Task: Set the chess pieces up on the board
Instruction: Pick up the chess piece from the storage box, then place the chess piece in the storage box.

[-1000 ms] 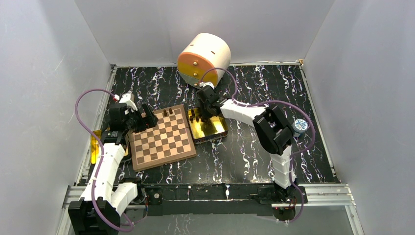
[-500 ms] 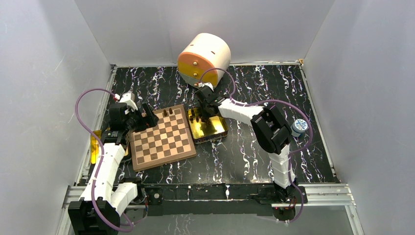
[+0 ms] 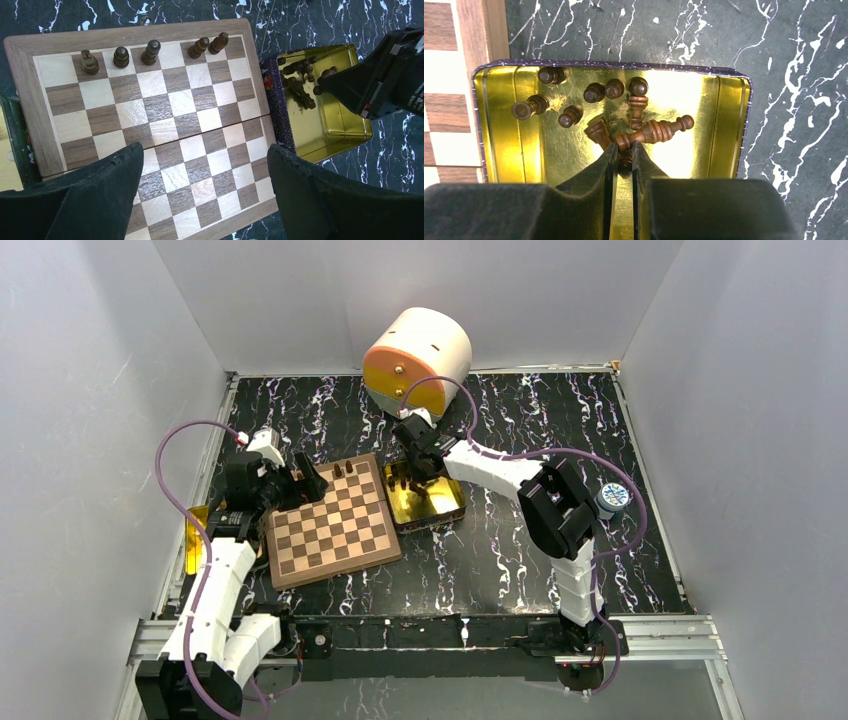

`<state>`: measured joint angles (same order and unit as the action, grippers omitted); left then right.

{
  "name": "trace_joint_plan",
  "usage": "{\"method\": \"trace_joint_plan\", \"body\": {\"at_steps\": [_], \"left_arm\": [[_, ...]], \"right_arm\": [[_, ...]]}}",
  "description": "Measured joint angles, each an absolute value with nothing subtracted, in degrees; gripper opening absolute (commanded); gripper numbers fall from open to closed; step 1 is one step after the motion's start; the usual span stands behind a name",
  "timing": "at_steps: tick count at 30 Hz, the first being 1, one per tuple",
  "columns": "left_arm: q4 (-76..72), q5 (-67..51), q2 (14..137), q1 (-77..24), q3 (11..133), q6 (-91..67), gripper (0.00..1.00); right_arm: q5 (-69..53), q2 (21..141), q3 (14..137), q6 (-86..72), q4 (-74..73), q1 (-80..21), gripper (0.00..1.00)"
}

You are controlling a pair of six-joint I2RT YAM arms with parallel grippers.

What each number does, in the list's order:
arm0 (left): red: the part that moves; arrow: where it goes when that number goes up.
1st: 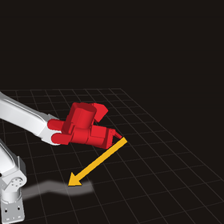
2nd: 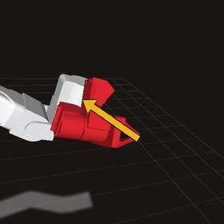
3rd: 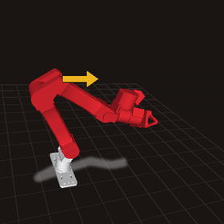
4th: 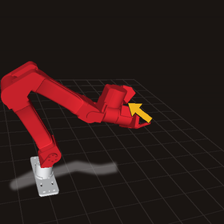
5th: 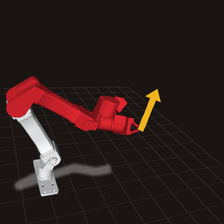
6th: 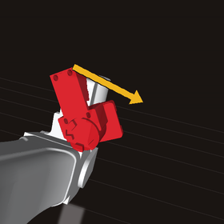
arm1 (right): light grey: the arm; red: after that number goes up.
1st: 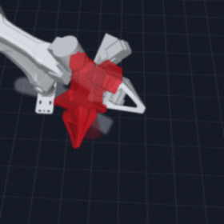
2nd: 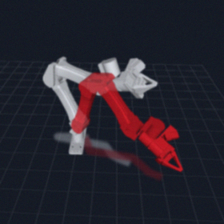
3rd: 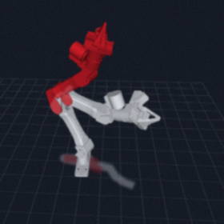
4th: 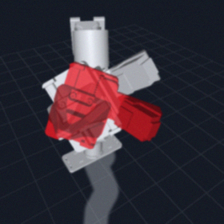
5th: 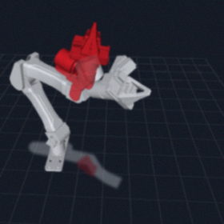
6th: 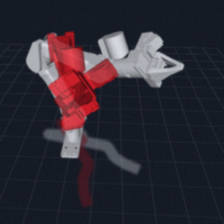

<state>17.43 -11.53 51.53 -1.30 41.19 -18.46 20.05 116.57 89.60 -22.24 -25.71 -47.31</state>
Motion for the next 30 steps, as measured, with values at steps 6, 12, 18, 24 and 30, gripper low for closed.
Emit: {"method": "trace_joint_plan", "body": {"at_steps": [6,12,18,24,30], "left_arm": [[19.6,-10.9,48.2,-1.4,41.2,-18.4,0.91],[21.6,-10.1,47.0,-1.4,40.9,-18.3,0.92],[21.9,-9.7,47.0,-1.4,40.8,-18.0,0.92],[21.9,-9.6,47.0,-1.4,40.6,-18.0,0.92],[21.9,-9.4,46.6,-1.4,40.3,-18.0,0.92]], "right_arm": [[20.9,116.2,92.4,-22.0,-28.2,-47.5,0.18],[20.2,116.2,92.9,-21.4,-29.3,-47.6,0.18],[18.5,116.2,92.9,-20.3,-30.1,-47.7,0.17],[16.5,116.2,92.9,-19.0,-30.4,-47.8,0.17],[15.2,115.7,92.4,-16.8,-30.4,-48.8,0.17]]}}
